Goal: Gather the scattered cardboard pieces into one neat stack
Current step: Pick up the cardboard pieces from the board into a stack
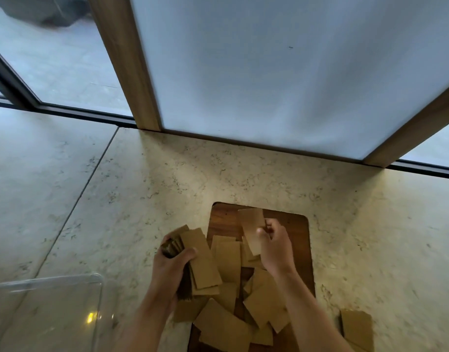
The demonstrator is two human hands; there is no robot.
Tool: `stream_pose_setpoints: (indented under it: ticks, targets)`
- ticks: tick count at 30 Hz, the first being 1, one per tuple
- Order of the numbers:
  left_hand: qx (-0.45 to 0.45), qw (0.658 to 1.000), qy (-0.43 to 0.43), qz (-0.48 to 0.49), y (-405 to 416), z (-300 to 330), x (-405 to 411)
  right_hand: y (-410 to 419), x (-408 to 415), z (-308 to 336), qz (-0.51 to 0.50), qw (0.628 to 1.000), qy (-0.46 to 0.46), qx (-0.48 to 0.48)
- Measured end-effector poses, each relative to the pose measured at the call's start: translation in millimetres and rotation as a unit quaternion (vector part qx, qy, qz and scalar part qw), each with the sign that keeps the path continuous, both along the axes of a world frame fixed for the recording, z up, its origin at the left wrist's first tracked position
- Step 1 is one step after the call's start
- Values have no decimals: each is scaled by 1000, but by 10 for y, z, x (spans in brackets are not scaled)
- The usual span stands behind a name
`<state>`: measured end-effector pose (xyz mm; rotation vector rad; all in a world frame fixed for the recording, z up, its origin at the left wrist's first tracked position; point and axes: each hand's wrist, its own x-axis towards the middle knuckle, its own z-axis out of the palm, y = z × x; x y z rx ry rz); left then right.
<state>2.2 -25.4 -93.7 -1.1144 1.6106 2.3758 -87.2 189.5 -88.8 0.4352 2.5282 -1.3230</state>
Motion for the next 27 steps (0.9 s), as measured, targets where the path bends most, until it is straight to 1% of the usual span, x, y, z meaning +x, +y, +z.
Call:
stream_pose_setpoints:
  ticks: [1,2,3,4,5,6,7,8,9,10,11,13,15,16,18,19,21,22,23,24,25,26,27]
  targets:
    - [2,1000,-3,2,-32,9,4,69,-6,89,41,997,-13,-67]
    - [10,1000,-5,-2,-67,17,8,140,0,192,105,985,-32,-133]
    - [24,1000,-8,-15,-117,32,21,197,7,304,190,966,-45,-169]
    - [38,998,-12,-40,-147,49,16,251,4,415,284,944,-53,-161]
    - [50,996,-19,-73,-181,84,26,247,6,532,373,916,-61,-133]
    - [61,992,-29,-109,-196,116,27,208,-9,638,448,886,-70,-95]
    - [69,986,-39,-146,-198,142,26,130,-29,727,500,860,-80,-54]
    - [74,979,-45,-184,-196,180,42,21,-36,788,536,840,-82,-20]
    - [82,971,-43,-220,-181,212,46,-93,-39,810,552,830,-79,-1]
    - [92,963,-38,-250,-159,253,62,-202,-24,821,555,829,-67,13]
    - [104,958,-36,-266,-136,269,83,-304,-1,795,549,834,-45,25]
    - [127,958,-27,-254,-95,295,150,-408,99,755,511,858,16,42]
    - [158,964,7,-213,-67,282,227,-407,258,683,437,897,69,19]
    - [169,966,22,-194,-59,273,273,-384,369,648,383,920,79,-9]
    - [172,969,40,-171,-28,269,358,-351,625,619,259,962,51,-75]
    - [171,969,48,-173,12,258,390,-345,754,623,197,974,27,-104]
    - [166,967,56,-187,138,246,445,-356,969,643,74,984,-49,-157]
    - [154,970,55,-181,221,258,468,-333,1060,631,10,974,-102,-202]
    - [135,976,52,-165,313,275,492,-272,1143,618,-53,946,-172,-270]
    - [107,983,49,-143,387,280,522,-208,1220,603,-97,896,-244,-357]
    - [76,988,50,-123,463,275,548,-115,1316,612,-115,835,-305,-444]
    - [50,991,55,-113,527,277,581,-33,1418,619,-114,779,-346,-511]
    - [35,992,61,-105,577,295,622,28,1511,612,-103,746,-358,-551]
